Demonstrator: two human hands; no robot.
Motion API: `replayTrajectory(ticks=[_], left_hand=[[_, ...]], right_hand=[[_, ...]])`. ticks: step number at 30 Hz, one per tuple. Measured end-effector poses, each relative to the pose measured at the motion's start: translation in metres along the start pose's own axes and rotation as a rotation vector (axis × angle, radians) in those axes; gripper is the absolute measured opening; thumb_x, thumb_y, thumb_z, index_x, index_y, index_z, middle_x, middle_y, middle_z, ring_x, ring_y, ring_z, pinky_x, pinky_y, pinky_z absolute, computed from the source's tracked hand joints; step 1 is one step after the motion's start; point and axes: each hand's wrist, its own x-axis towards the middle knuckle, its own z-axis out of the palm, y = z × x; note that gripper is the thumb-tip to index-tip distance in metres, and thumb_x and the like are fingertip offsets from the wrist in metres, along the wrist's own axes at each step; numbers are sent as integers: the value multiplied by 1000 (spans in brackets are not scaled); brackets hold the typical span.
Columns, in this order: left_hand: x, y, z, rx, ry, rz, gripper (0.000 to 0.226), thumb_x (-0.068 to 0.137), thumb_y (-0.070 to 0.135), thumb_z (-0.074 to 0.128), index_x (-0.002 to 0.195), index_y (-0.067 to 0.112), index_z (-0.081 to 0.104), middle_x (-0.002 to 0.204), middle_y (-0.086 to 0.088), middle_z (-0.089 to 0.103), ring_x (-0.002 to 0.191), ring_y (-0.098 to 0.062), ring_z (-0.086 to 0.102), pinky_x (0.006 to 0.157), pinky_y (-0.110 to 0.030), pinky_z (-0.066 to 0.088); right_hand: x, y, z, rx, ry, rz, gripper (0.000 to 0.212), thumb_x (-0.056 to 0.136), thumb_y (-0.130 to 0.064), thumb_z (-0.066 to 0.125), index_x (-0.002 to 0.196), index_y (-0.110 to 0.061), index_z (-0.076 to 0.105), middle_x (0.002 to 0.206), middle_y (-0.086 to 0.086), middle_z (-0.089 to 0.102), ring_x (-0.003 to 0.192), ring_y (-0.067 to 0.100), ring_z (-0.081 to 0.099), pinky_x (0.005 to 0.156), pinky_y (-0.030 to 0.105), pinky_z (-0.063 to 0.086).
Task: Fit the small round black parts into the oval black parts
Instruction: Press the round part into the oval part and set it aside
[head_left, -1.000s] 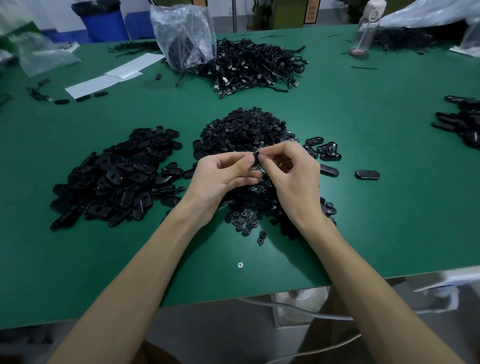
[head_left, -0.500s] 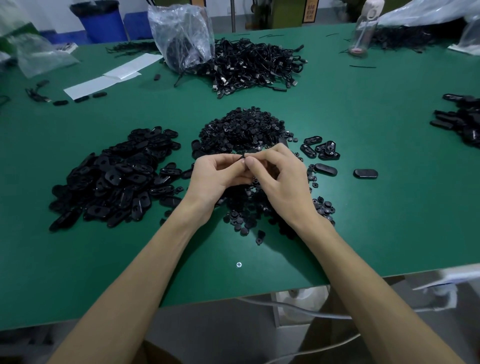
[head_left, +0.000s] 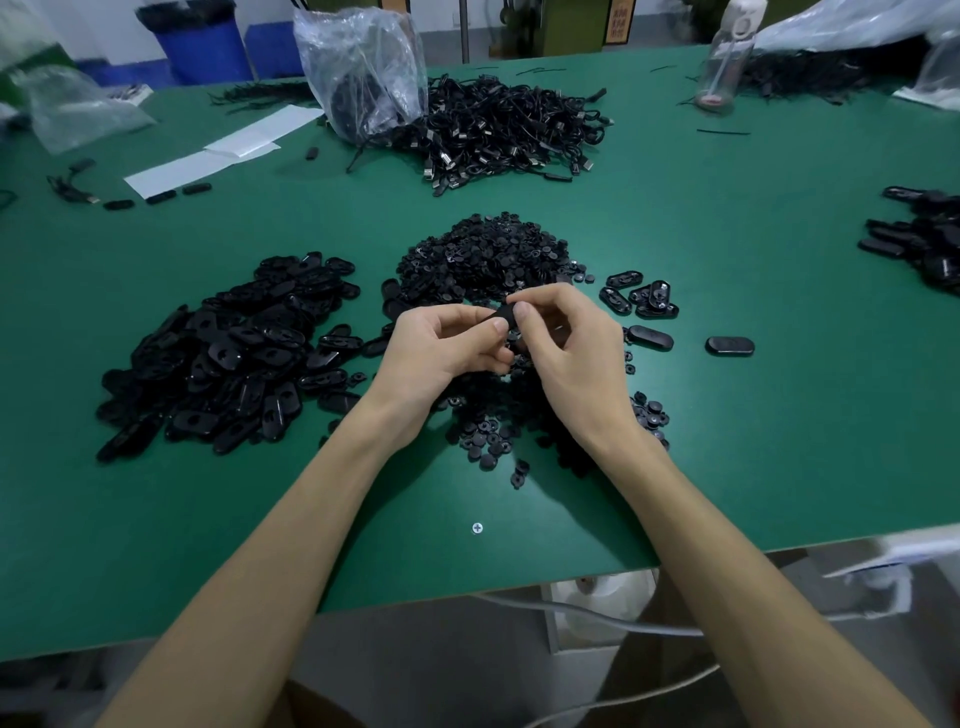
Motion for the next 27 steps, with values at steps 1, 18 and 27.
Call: replayTrajectory(ticks=[1, 18, 27], left_hand=[[0, 0, 0, 0, 3, -2, 20, 95, 9, 73, 107, -8, 73, 86, -11, 74, 77, -22, 72, 78, -33, 61], [-3, 4, 1, 13, -15, -41, 20, 98, 6, 68, 109, -11, 71, 85, -21, 73, 76, -25, 72, 78, -34, 61], [-6, 7, 11, -17, 31, -93, 17, 97, -6, 59, 90, -3, 74, 84, -17, 76, 75, -23, 75, 72, -29, 62]], right_hand=[[0, 0, 0, -2, 0, -3, 11, 101, -15, 64, 105, -16, 74, 94, -6, 72, 83, 6, 66, 76, 21, 51], [-3, -6, -1, -17, -5, -32, 7, 98, -14, 67, 99, -13, 73, 88, -4, 70, 78, 8, 63, 72, 19, 49], [-5, -6, 1, -98, -40, -93, 3, 96, -13, 70, 95, -11, 72, 89, -1, 68, 78, 8, 62, 72, 13, 47]])
